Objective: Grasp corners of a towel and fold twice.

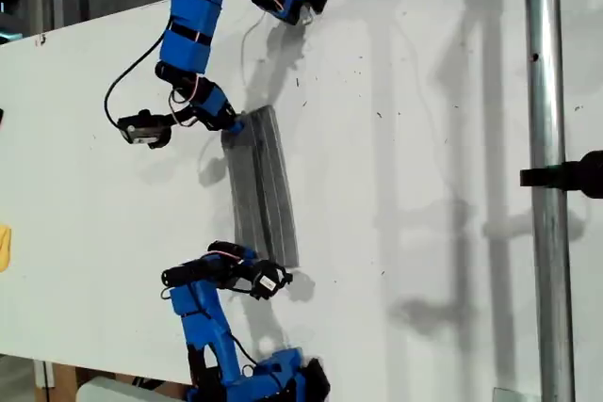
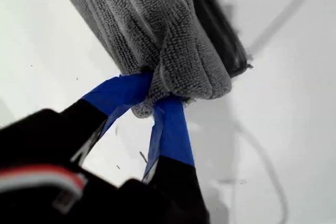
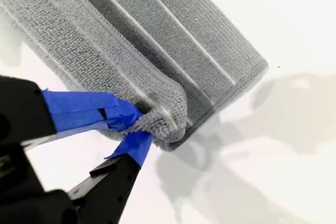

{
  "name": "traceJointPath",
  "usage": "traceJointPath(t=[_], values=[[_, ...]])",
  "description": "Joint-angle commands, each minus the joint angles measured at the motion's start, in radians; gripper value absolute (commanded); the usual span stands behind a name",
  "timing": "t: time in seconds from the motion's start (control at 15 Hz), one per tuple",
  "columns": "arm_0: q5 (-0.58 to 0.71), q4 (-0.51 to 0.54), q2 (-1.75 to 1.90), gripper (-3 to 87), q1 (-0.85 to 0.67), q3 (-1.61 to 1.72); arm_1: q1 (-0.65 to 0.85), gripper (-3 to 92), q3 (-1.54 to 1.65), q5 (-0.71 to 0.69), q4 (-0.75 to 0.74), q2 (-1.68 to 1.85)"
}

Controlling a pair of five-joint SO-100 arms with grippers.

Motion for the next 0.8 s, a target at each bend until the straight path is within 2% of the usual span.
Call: traceJointPath(t=[0.0, 0.33, 0.47, 0.53, 0.6, 0.67, 0.73], values=[[-0.048, -0.025, 0.026, -2.7, 0.092, -0.008, -0.02, -0.3, 0.063, 0.031, 0.014, 0.063], [-0.167, -0.058, -0.104, -2.7, 0.178, -0.038, -0.02, -0.3, 0.212, 0.054, -0.094, 0.049], [-0.172, -0.074, -0.147, -2.0, 0.179, -0.038, -0.018, -0.3, 0.216, 0.054, -0.135, -0.009], [-0.167, -0.077, -0.16, 3.9, 0.178, -0.038, -0.021, 0.3, 0.216, 0.06, -0.15, -0.032], [-0.164, -0.069, -0.161, 12.6, 0.175, -0.038, -0.025, 4.9, 0.213, 0.069, -0.155, -0.044], [-0.16, -0.054, -0.158, 16.7, 0.167, -0.038, -0.025, 11.9, 0.213, 0.071, -0.153, -0.046], [-0.149, -0.038, -0.155, 17.0, 0.156, -0.038, -0.026, 14.4, 0.213, 0.071, -0.146, -0.038]])
